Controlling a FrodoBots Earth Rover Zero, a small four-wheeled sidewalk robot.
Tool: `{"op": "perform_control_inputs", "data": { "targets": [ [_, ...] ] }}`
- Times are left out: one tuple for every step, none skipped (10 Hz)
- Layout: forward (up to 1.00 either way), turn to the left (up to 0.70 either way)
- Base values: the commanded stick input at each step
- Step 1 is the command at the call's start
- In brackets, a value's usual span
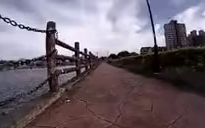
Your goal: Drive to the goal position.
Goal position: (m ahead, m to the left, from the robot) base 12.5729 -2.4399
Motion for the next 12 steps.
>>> {"op": "perform_control_inputs", "data": {
  "targets": [
    [0.70, 0.02],
    [0.70, 0.11],
    [0.70, 0.11],
    [0.70, 0.11],
    [0.70, 0.11],
    [0.70, 0.11],
    [0.70, 0.11],
    [0.70, 0.11],
    [0.70, 0.11],
    [0.70, 0.11],
    [0.70, 0.11],
    [0.70, 0.11]
  ]
}}
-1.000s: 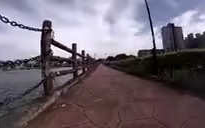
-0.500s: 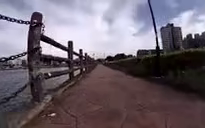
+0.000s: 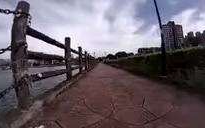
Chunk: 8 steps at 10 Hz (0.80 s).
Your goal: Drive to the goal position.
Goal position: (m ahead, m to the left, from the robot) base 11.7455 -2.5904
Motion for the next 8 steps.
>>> {"op": "perform_control_inputs", "data": {
  "targets": [
    [0.70, 0.11],
    [0.70, 0.03],
    [0.70, -0.05],
    [0.70, -0.12],
    [0.70, -0.22],
    [0.70, -0.24],
    [0.70, -0.24],
    [0.70, -0.24]
  ]
}}
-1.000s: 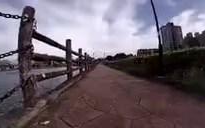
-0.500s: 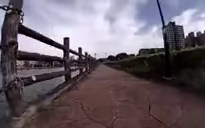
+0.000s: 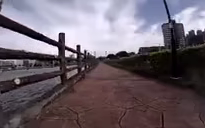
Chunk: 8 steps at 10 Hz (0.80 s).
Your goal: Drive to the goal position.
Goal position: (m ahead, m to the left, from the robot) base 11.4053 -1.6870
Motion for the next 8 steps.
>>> {"op": "perform_control_inputs", "data": {
  "targets": [
    [0.70, -0.24],
    [0.70, -0.24],
    [0.70, -0.24],
    [0.70, -0.24],
    [0.70, -0.24],
    [0.70, -0.24],
    [0.70, -0.12],
    [0.70, 0.01]
  ]
}}
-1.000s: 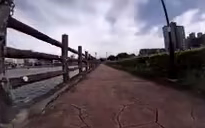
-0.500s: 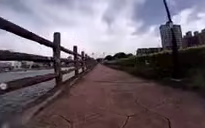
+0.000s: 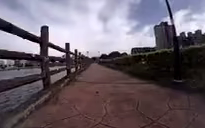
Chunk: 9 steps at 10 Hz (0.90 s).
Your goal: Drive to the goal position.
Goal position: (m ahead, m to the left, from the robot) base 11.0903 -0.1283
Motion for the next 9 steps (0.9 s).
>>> {"op": "perform_control_inputs", "data": {
  "targets": [
    [0.70, 0.11],
    [0.70, 0.11],
    [0.70, 0.11],
    [0.70, 0.11],
    [0.70, 0.11],
    [0.70, 0.11],
    [0.70, 0.11],
    [0.70, 0.11],
    [0.70, 0.11]
  ]
}}
